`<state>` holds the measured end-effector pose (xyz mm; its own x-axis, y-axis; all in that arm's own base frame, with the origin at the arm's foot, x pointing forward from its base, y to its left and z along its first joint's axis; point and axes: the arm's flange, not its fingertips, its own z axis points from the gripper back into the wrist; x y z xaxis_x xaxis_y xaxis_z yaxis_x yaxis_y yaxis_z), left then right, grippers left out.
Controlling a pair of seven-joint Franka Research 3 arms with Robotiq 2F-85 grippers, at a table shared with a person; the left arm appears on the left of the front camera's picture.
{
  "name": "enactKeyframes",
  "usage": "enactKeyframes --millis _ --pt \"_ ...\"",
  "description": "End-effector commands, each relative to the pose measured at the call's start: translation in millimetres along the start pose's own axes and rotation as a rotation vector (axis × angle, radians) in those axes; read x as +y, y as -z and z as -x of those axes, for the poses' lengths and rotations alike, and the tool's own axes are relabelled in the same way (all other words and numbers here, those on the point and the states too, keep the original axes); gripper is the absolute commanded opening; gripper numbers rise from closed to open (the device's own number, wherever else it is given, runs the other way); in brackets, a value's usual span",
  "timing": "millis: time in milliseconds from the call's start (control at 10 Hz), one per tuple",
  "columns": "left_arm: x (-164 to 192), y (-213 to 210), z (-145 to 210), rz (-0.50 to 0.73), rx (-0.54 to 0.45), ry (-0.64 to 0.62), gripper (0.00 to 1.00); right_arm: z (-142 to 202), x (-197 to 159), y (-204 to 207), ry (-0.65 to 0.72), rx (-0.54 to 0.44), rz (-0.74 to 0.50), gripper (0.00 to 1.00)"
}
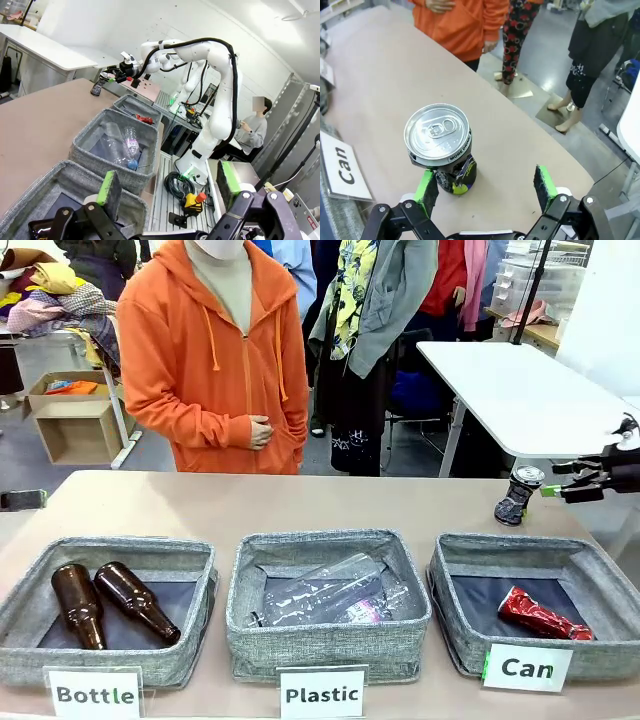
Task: Sort the can waste into the basket.
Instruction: Pick up the can waste from the table and place it in the right Fabric basket.
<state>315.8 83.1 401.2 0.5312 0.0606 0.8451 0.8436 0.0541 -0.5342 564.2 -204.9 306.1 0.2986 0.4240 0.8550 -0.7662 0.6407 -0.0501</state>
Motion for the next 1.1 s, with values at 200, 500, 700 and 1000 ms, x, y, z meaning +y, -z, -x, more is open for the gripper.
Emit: enactKeyframes --millis 200,500,700,1000 --pt "-4 7 -1 -0.01 -0.023 -0.006 1.0 6 -5 19 -0.031 -0.012 0.087 1.0" --pt "-4 7 -1 -0.01 -0.023 -0.006 1.0 7 -6 28 -0.028 -0.042 0.111 1.0" --pt "-4 7 -1 -0.01 -0.023 -0.006 1.0 10 -7 31 -0.017 -0.028 0.082 1.0" --pt "-4 7 -1 -0.01 -0.023 -0.006 1.0 12 -8 27 -0.004 -0.024 0.089 1.0"
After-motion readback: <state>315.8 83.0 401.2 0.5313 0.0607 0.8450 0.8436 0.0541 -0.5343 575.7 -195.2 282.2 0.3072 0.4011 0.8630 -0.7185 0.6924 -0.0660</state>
